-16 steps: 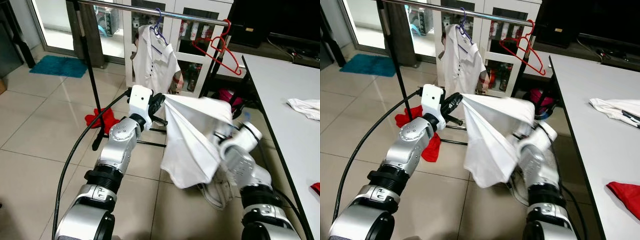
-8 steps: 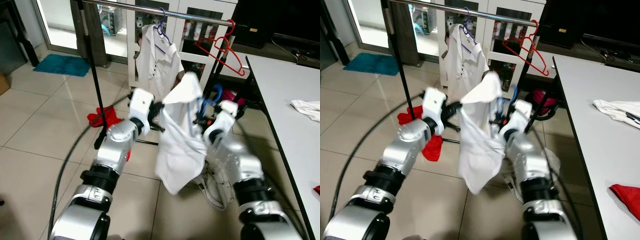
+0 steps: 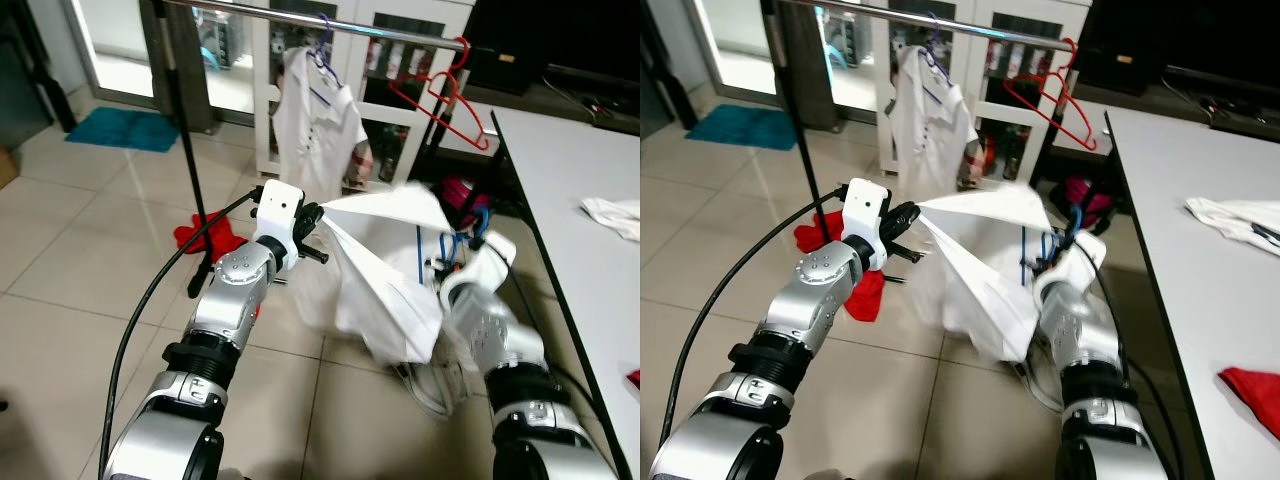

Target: Hang hanger

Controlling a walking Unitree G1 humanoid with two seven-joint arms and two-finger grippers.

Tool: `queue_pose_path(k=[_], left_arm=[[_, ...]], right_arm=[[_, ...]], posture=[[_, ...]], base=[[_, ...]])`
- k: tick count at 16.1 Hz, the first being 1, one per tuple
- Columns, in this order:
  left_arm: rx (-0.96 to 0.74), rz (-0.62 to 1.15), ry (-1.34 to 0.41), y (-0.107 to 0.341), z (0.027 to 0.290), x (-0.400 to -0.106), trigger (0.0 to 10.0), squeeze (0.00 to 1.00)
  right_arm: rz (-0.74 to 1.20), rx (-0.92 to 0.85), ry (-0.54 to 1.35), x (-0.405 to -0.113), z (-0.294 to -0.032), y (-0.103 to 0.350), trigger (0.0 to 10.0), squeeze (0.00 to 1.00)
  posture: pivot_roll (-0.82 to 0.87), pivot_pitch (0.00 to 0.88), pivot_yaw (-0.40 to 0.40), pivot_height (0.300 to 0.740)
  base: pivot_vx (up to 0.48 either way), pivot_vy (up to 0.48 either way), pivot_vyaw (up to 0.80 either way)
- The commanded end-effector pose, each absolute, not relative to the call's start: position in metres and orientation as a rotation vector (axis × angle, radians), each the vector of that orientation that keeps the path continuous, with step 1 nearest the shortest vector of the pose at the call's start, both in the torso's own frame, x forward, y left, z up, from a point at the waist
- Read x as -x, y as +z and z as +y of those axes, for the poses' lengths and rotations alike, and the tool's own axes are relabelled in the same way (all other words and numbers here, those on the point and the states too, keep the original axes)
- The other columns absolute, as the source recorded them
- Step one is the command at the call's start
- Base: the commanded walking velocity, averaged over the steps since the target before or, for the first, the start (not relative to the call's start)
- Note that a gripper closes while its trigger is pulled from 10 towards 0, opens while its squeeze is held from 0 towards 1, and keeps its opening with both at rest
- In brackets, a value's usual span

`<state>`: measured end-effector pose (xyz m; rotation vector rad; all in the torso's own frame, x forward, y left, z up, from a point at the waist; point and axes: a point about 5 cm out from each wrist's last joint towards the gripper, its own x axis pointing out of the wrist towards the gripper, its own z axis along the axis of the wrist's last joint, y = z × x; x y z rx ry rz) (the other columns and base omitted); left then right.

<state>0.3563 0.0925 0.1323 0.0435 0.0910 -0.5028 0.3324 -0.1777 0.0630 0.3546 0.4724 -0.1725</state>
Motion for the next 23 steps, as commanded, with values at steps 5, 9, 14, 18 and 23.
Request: queue_pose_path(k=[5,9,14,18,23], left_arm=[[-0.043,0.075,-0.513,0.135,0.089,-0.354,0.0,0.00],[-0.050,-0.001,-0.481,0.145,0.092,-0.356,0.0,0.00],[-0.135,-0.097,-0.492,0.166,0.094,-0.357,0.0,0.00],[-0.153,-0.035,-0.503,0.156,0.092,-0.353,0.0,0.00],[-0.155,0.008,-0.543,0.147,0.086,-0.347,0.0,0.00]], right_arm=[[0.335,-0.334,-0.156,-0.347,-0.180,0.093,10.0,0.00],[0.387,-0.116,0.350,-0.338,-0.133,0.095,10.0,0.00],[0.592,0.186,0.415,-0.312,-0.144,0.057,10.0,0.00],[0.662,0.276,0.510,-0.296,-0.147,0.051,10.0,0.00],[0.486,0.063,0.270,-0.326,-0.154,0.085,10.0,0.00]], posture=[[-0.07,0.000,-0.101,0.740],[-0.07,0.000,-0.103,0.740],[-0.06,0.000,-0.100,0.740],[-0.07,0.000,-0.107,0.740],[-0.07,0.000,-0.114,0.740]], base=[[0.000,0.000,0.00],[0.000,0.000,0.00],[0.000,0.000,0.00],[0.000,0.000,0.00],[0.000,0.000,0.00]])
